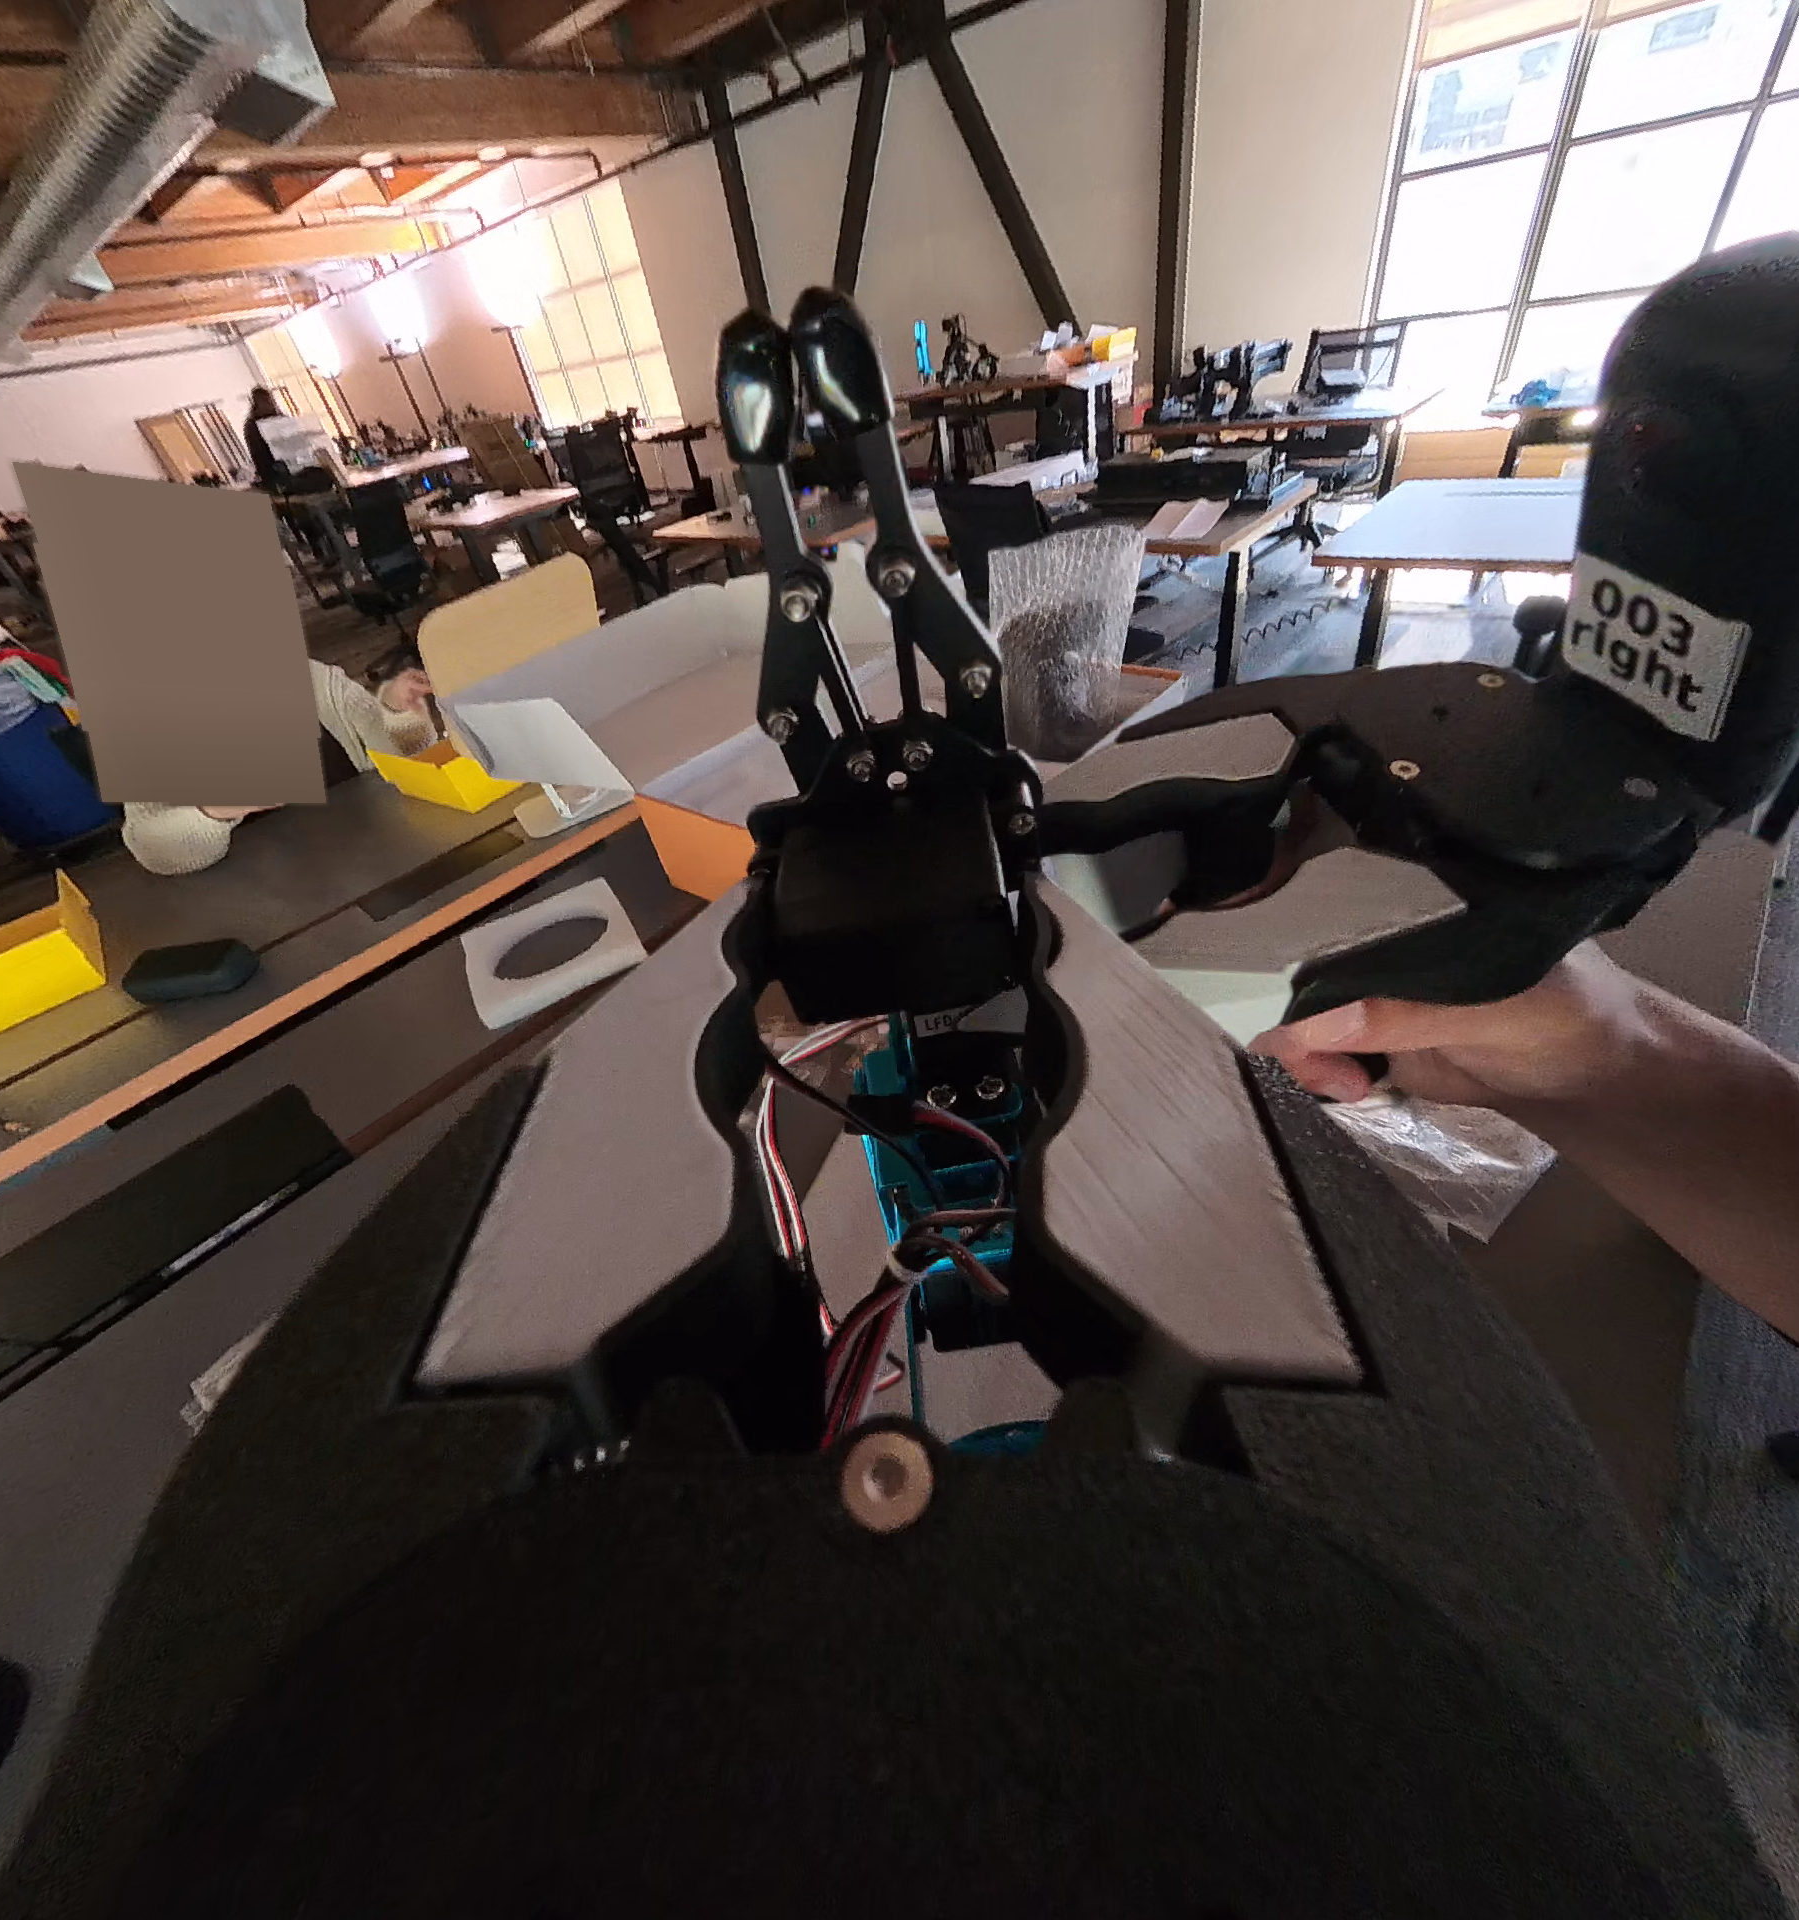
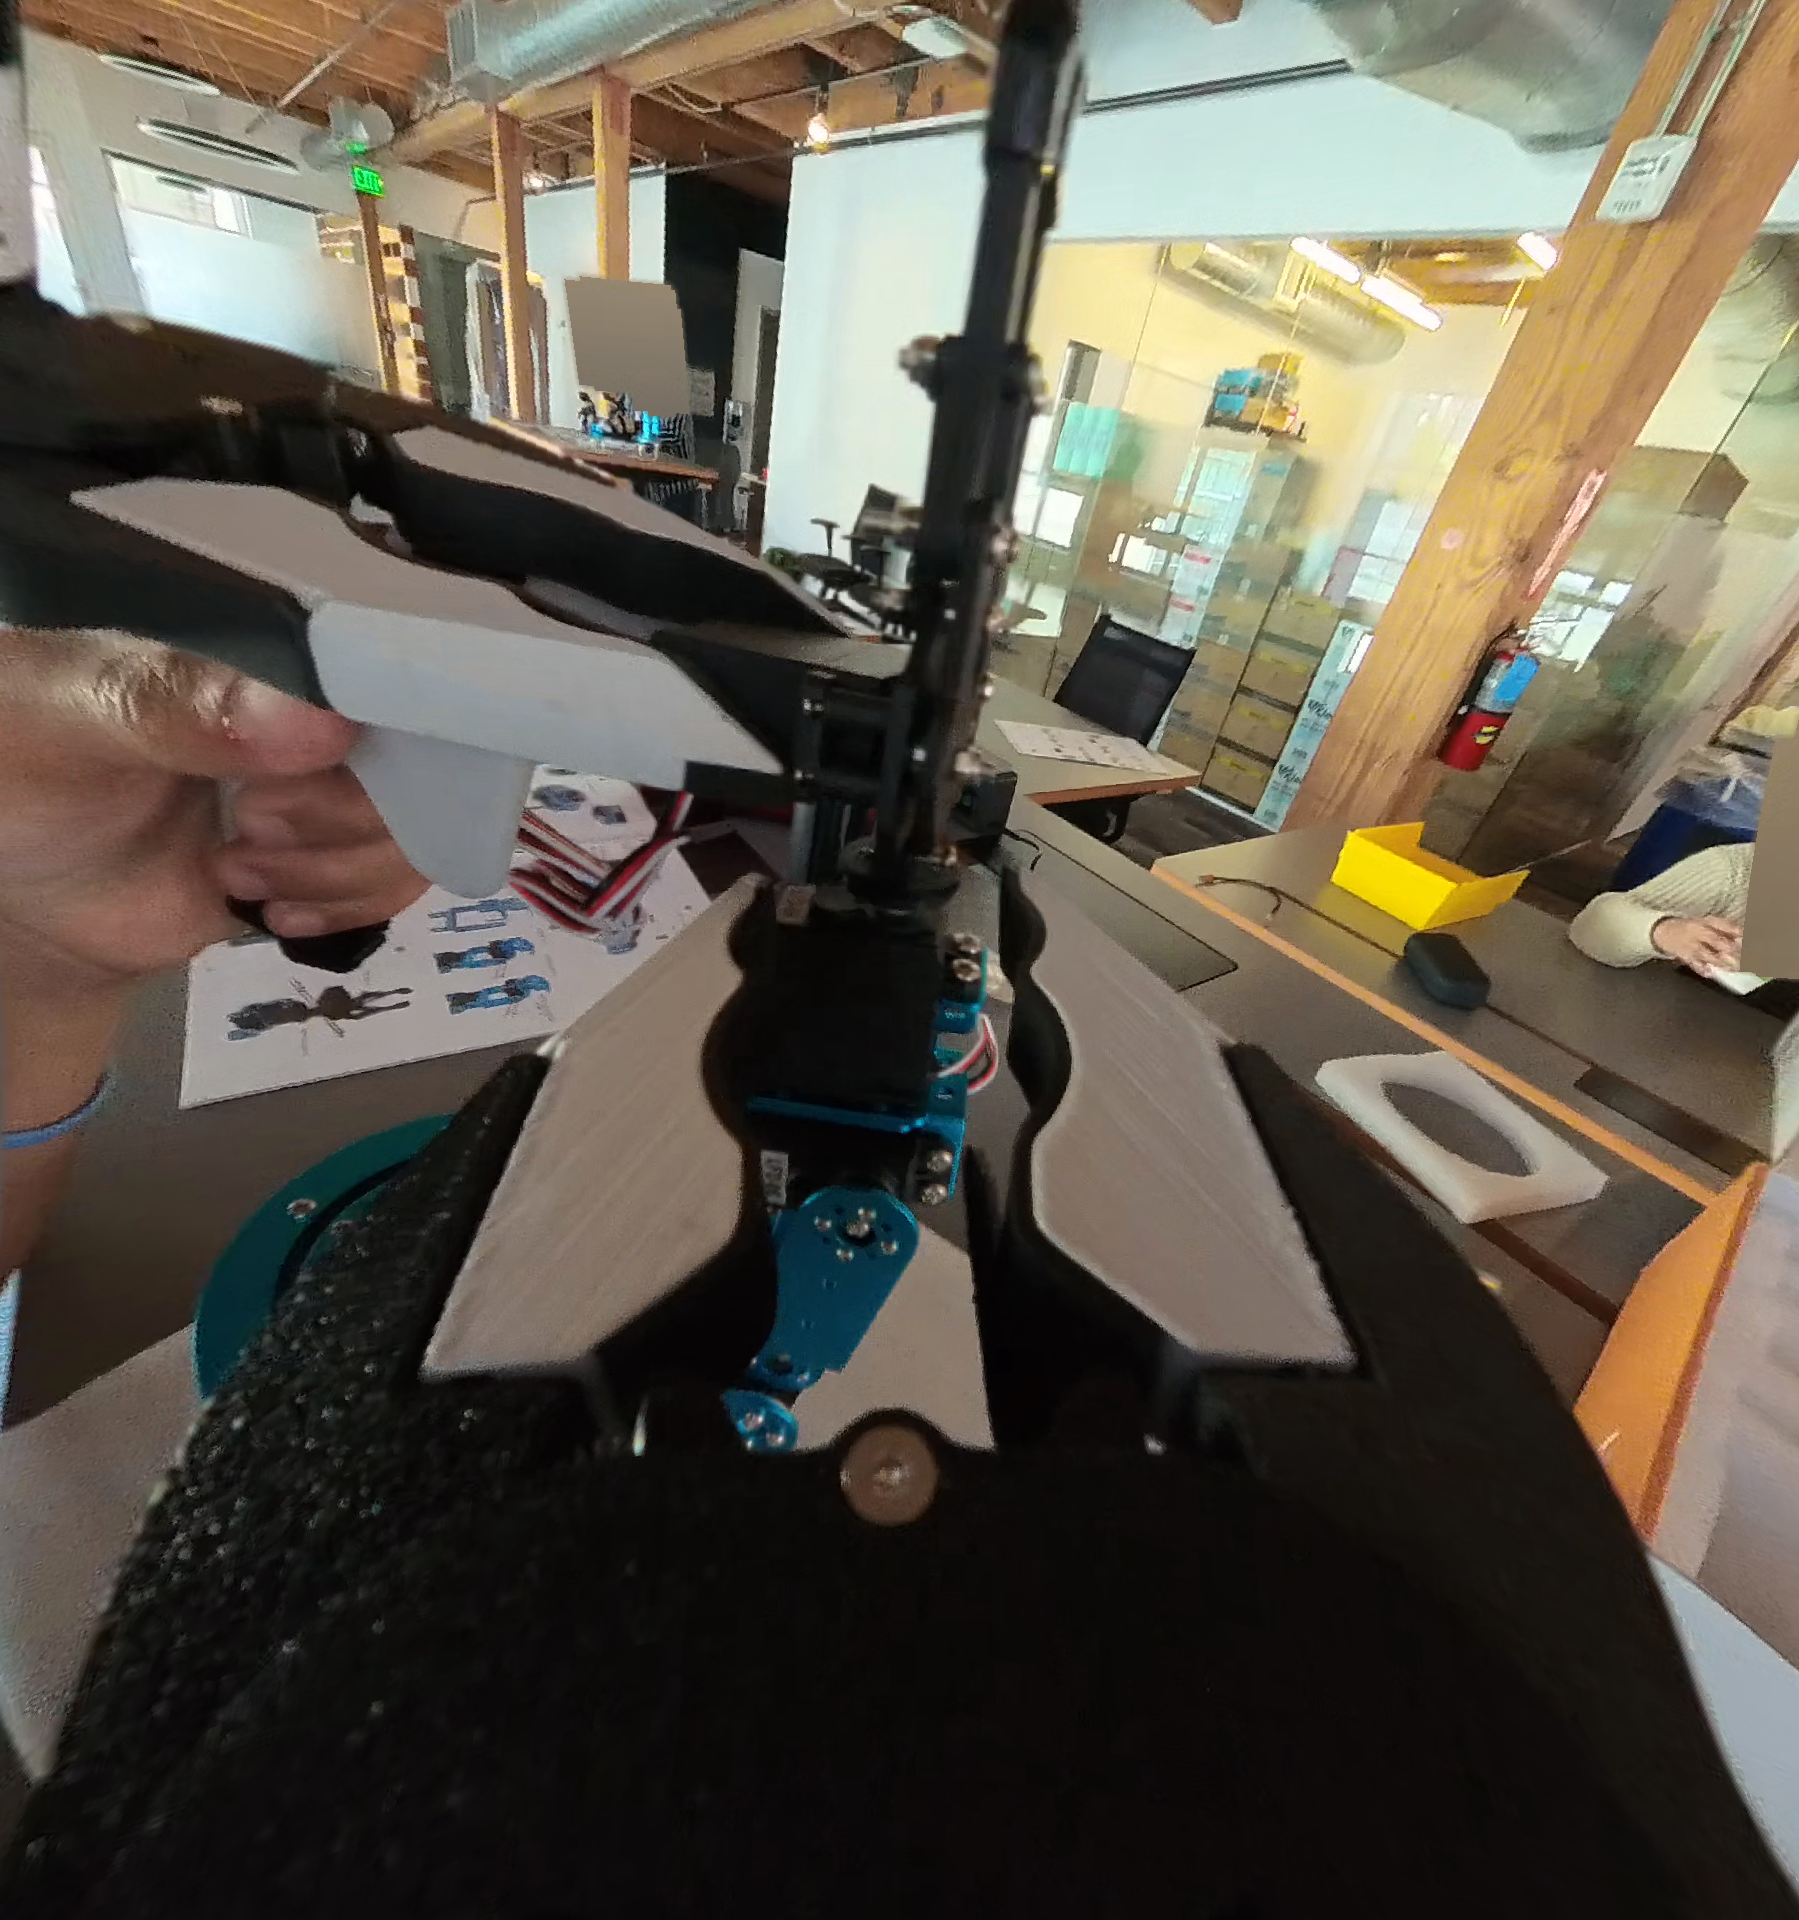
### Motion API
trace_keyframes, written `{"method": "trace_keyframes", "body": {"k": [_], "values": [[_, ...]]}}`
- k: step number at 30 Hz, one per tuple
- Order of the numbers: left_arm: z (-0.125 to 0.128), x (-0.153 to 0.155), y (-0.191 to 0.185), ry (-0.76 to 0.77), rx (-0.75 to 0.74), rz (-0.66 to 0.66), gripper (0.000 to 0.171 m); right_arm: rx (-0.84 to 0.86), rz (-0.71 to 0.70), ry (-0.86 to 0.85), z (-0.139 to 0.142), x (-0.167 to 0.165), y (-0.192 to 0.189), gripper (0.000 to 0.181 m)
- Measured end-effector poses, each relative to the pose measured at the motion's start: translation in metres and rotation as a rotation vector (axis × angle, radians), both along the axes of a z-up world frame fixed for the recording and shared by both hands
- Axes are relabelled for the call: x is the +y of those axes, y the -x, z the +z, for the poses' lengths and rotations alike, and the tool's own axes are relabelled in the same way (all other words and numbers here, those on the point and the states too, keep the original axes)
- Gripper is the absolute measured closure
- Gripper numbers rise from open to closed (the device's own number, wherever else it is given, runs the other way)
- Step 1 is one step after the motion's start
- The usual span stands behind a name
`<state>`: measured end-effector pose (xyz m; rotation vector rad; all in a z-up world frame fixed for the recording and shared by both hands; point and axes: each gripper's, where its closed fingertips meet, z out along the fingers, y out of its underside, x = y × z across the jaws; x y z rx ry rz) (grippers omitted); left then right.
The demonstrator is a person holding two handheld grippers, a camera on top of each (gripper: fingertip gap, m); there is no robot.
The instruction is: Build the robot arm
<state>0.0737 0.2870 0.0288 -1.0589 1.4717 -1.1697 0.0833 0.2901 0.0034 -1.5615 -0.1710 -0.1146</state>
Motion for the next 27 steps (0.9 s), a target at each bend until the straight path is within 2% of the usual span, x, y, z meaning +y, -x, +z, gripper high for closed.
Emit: {"method": "trace_keyframes", "body": {"k": [4, 6, 7, 18, 22, 27], "values": [[-0.001, 0.001, -0.005, -0.007, 0.079, 0.001, 0.125, -0.006, -0.031, -0.036, 0.000, 0.007, -0.003, 0.153], [0.000, 0.003, -0.006, -0.017, 0.119, -0.003, 0.124, 0.046, -0.008, -0.039, 0.000, 0.008, -0.004, 0.154], [0.000, 0.003, -0.008, -0.023, 0.137, -0.009, 0.125, 0.061, -0.020, -0.040, 0.000, 0.009, -0.007, 0.160], [0.003, 0.002, -0.023, -0.186, 0.334, -0.027, 0.124, 0.155, 0.001, -0.054, 0.002, 0.012, -0.016, 0.161], [0.001, 0.003, -0.019, -0.148, 0.302, -0.031, 0.124, 0.168, 0.001, -0.054, 0.003, 0.011, -0.014, 0.160], [0.002, 0.002, -0.009, -0.103, 0.141, -0.021, 0.124, 0.114, 0.019, -0.064, 0.005, 0.010, -0.007, 0.160]]}}
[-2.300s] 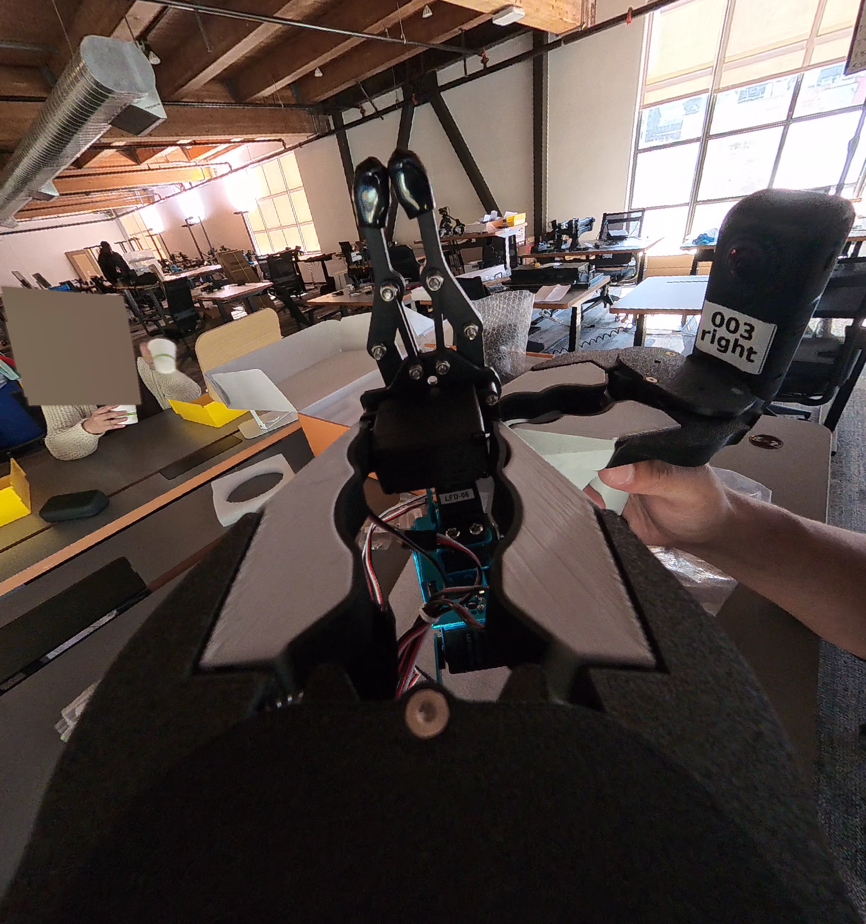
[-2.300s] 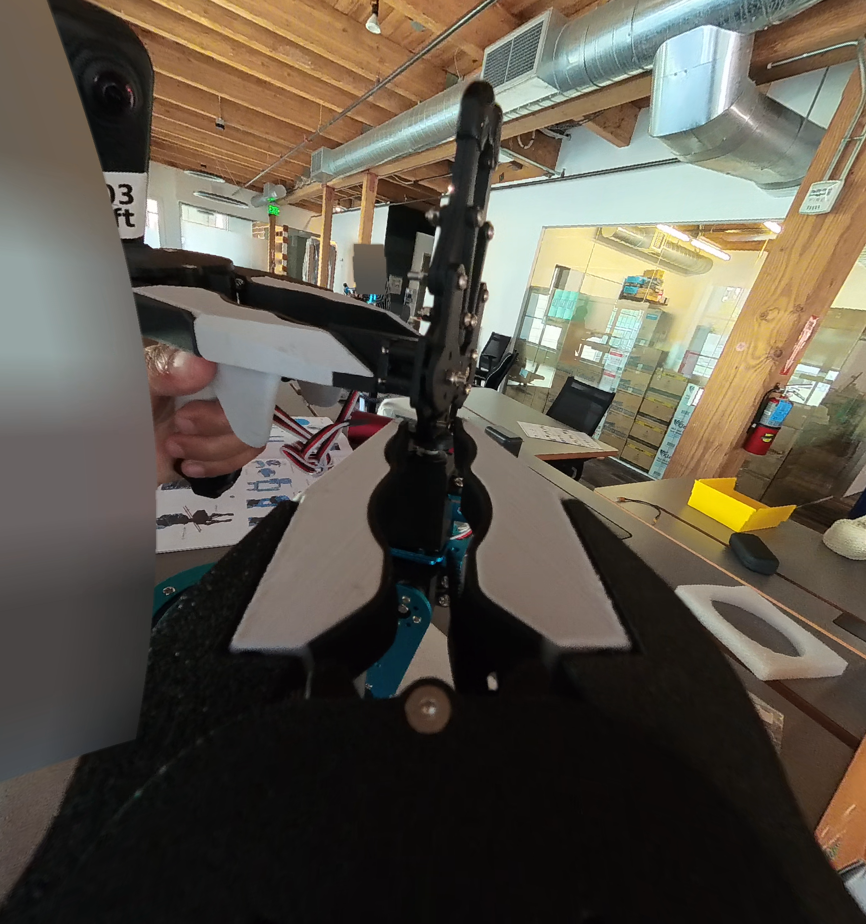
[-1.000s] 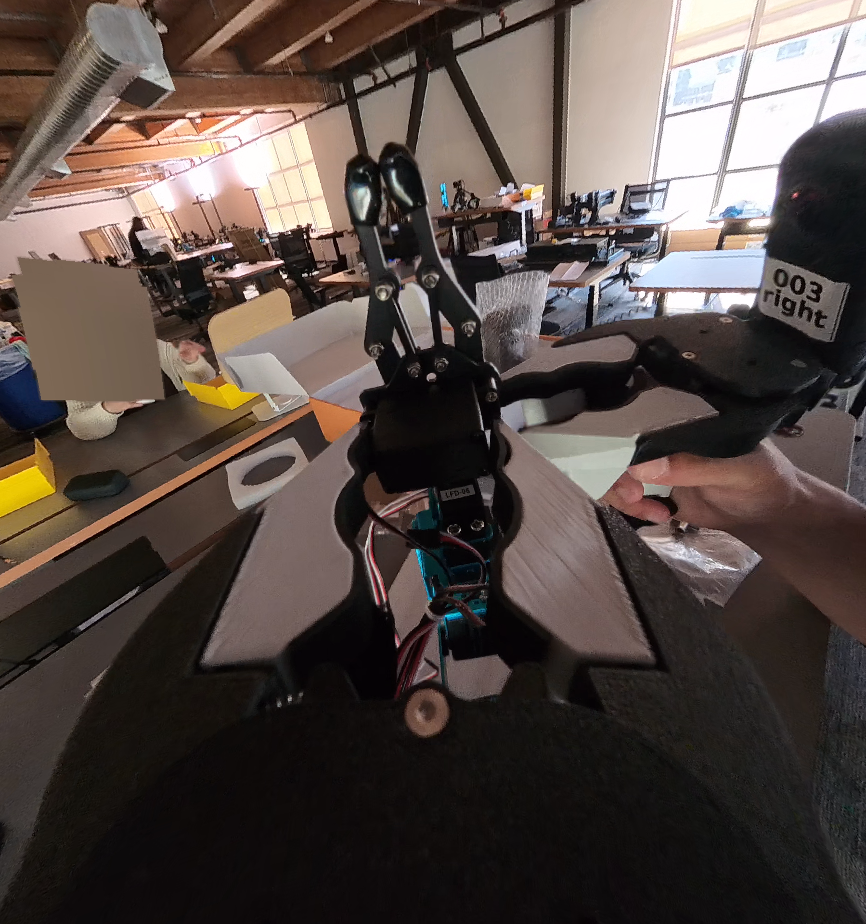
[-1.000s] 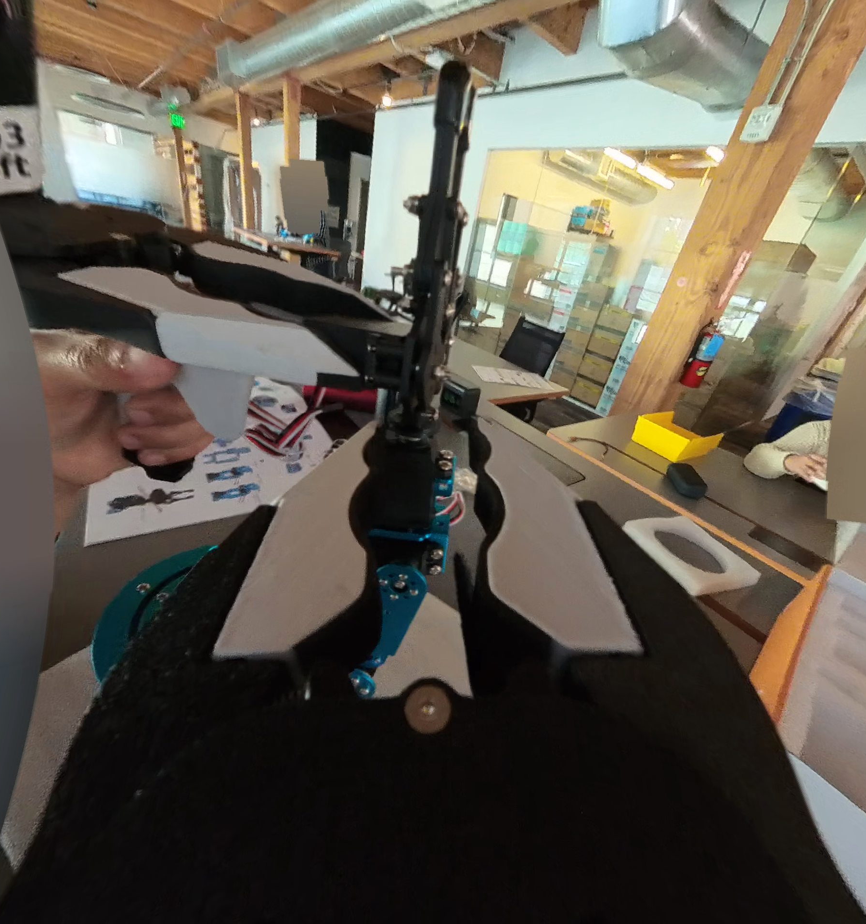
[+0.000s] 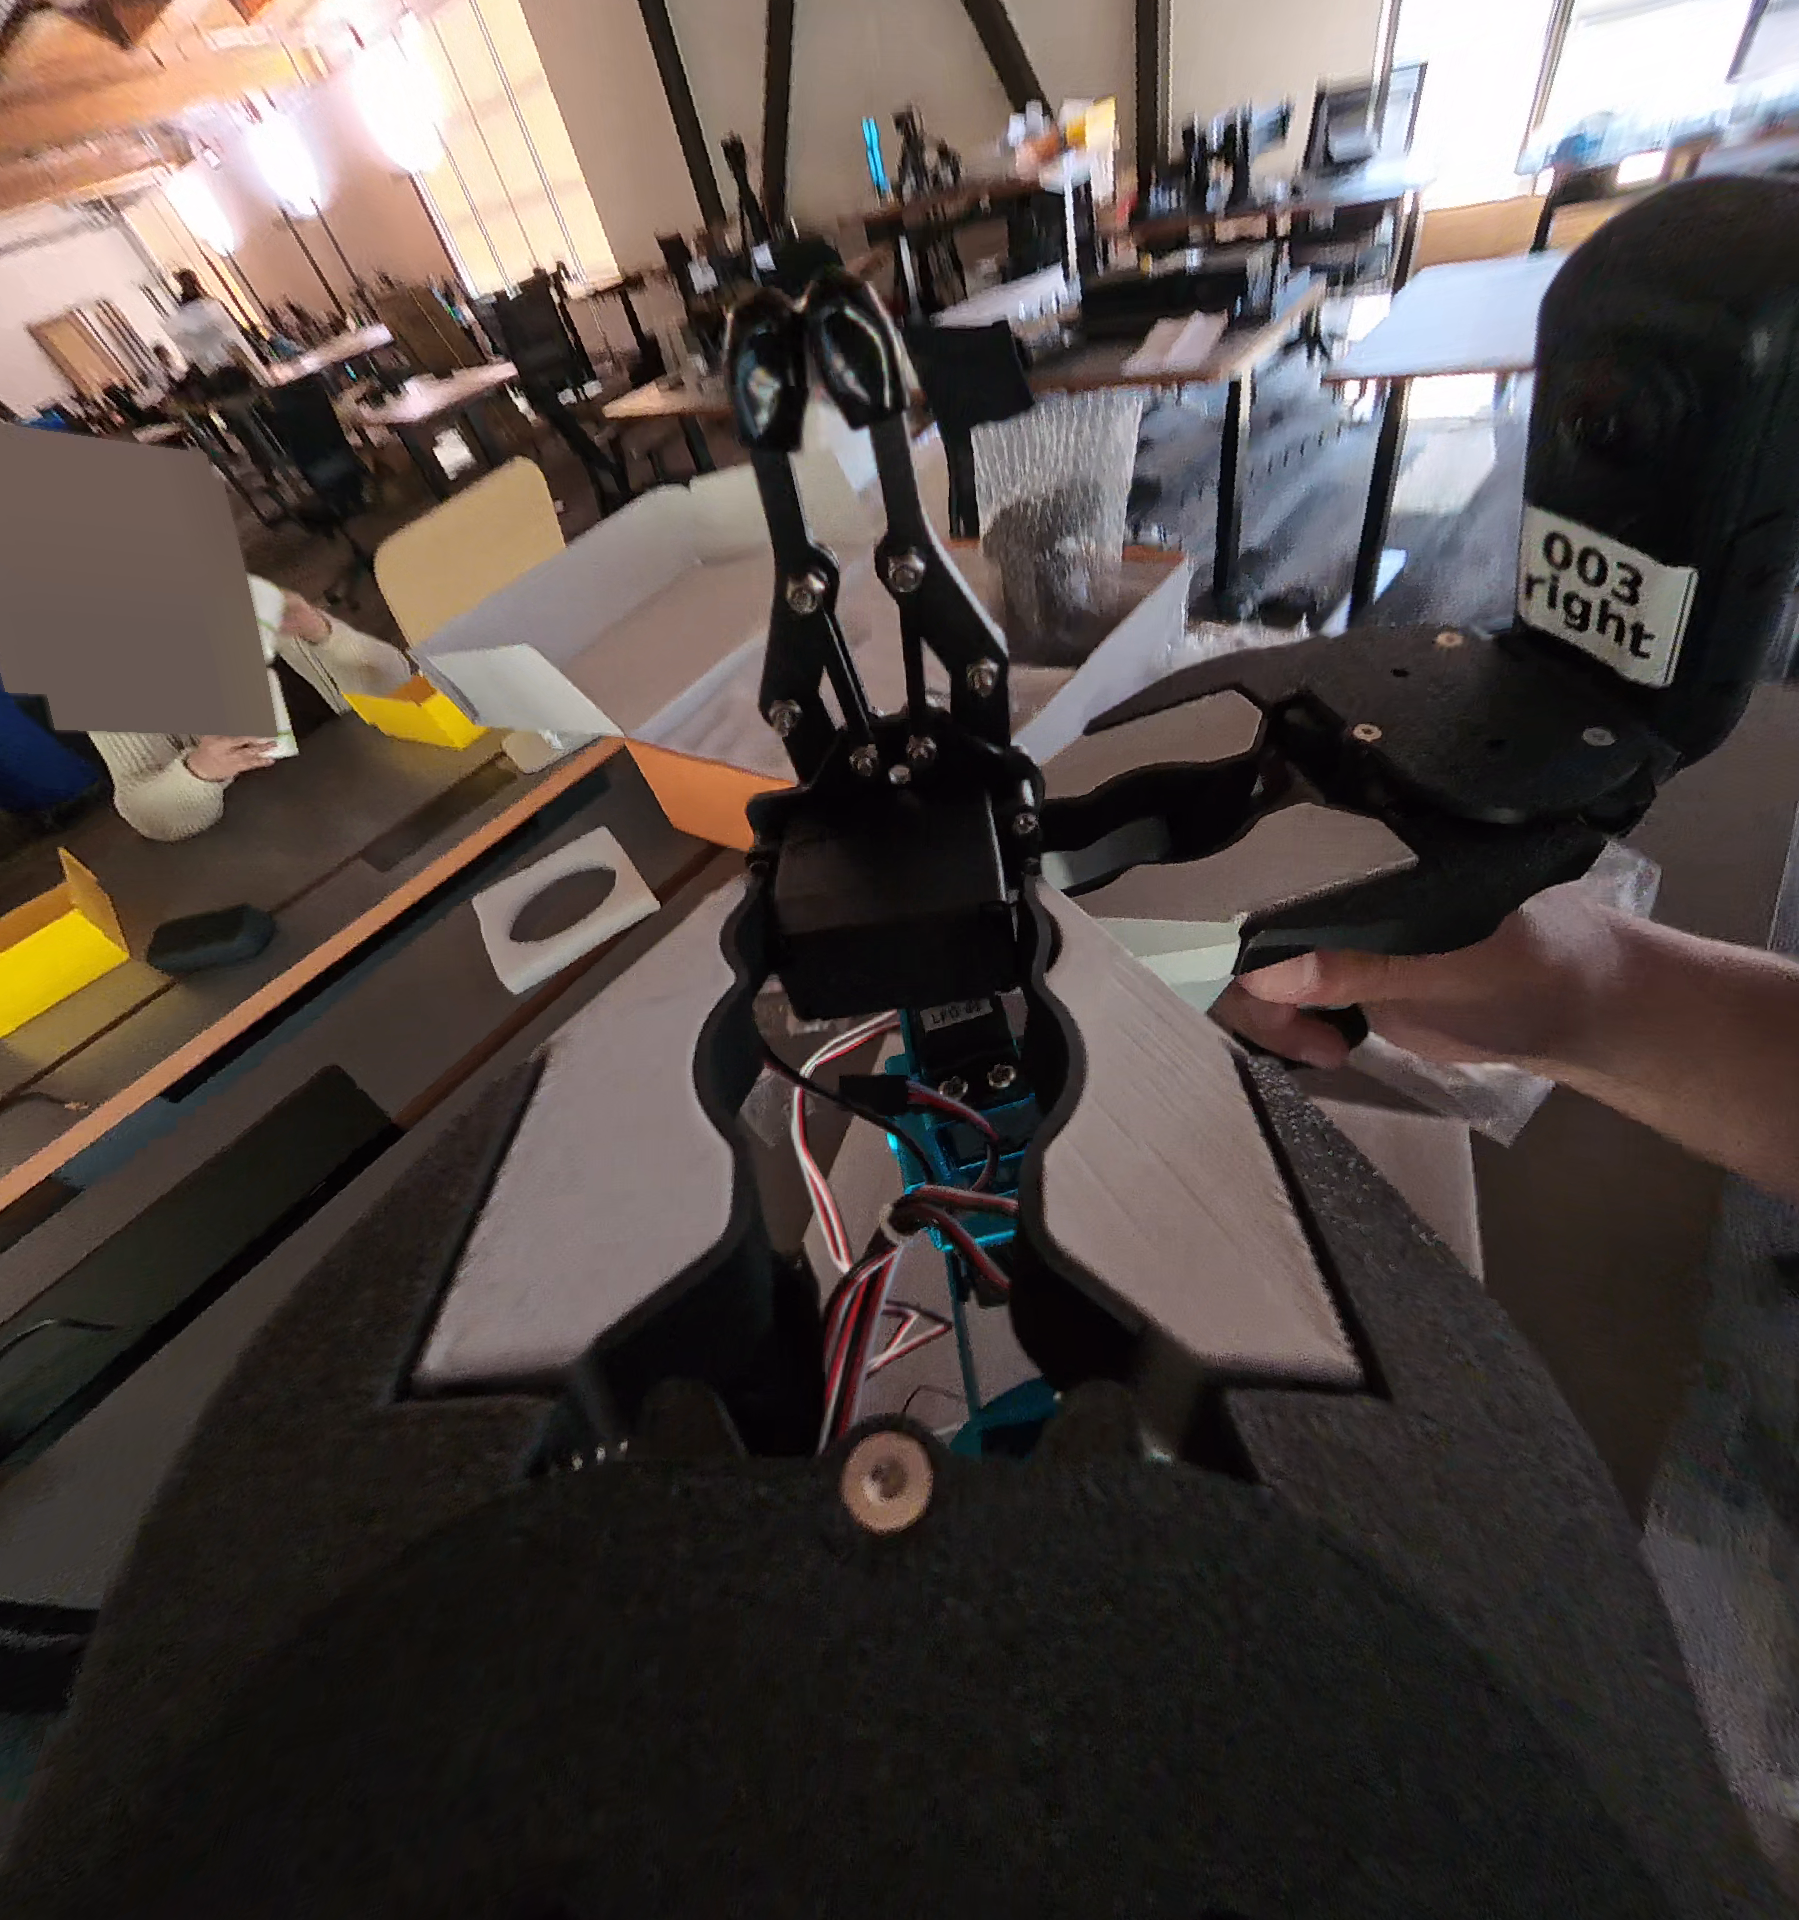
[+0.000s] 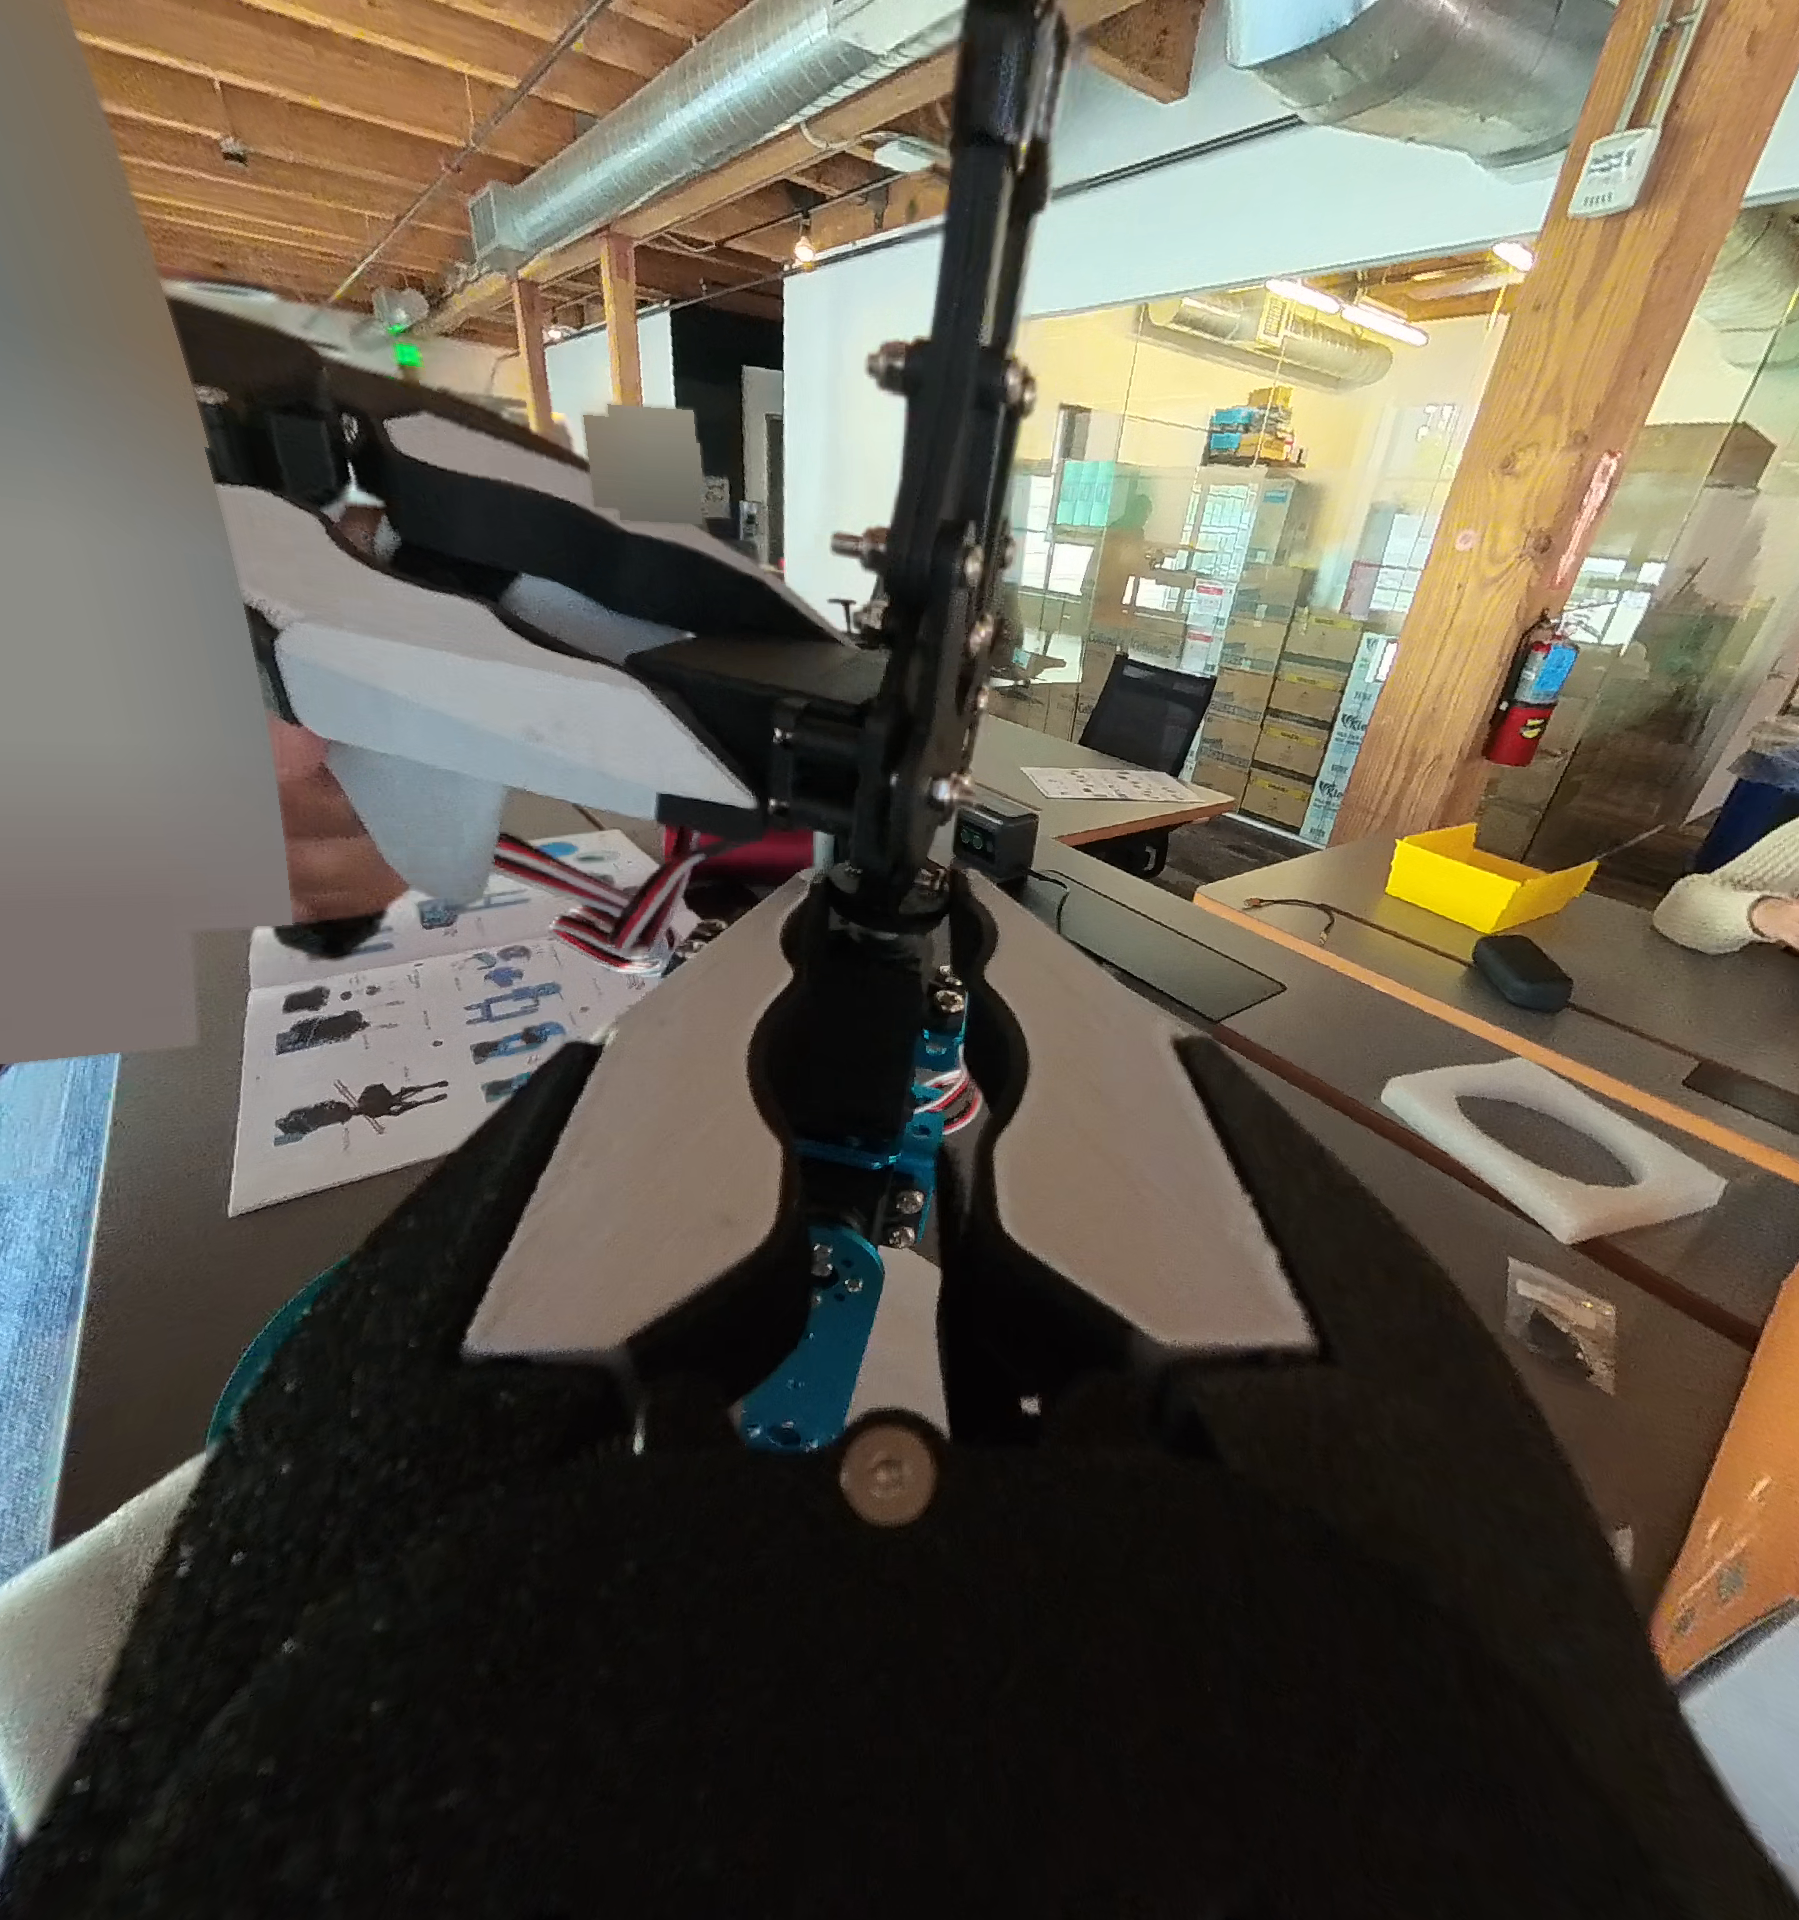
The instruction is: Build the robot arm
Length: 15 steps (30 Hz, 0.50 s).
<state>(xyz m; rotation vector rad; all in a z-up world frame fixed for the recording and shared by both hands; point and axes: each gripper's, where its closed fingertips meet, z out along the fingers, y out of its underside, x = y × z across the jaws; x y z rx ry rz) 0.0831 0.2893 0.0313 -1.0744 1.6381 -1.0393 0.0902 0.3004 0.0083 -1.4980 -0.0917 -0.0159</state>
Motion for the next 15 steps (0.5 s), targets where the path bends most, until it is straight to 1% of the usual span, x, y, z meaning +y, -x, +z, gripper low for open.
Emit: {"method": "trace_keyframes", "body": {"k": [6, 9, 11, 15], "values": [[-0.004, -0.001, 0.014, 0.062, -0.119, 0.071, 0.124, -0.165, 0.001, 0.033, -0.001, -0.002, 0.011, 0.160], [-0.009, -0.004, 0.022, 0.143, -0.181, 0.099, 0.124, -0.281, 0.006, 0.016, -0.003, -0.006, 0.016, 0.160], [-0.014, -0.004, 0.026, 0.174, -0.217, 0.119, 0.125, -0.308, 0.028, 0.033, -0.006, -0.006, 0.019, 0.159], [-0.024, 0.000, 0.031, 0.156, -0.243, 0.137, 0.125, -0.325, 0.035, 0.050, -0.012, -0.002, 0.022, 0.159]]}}
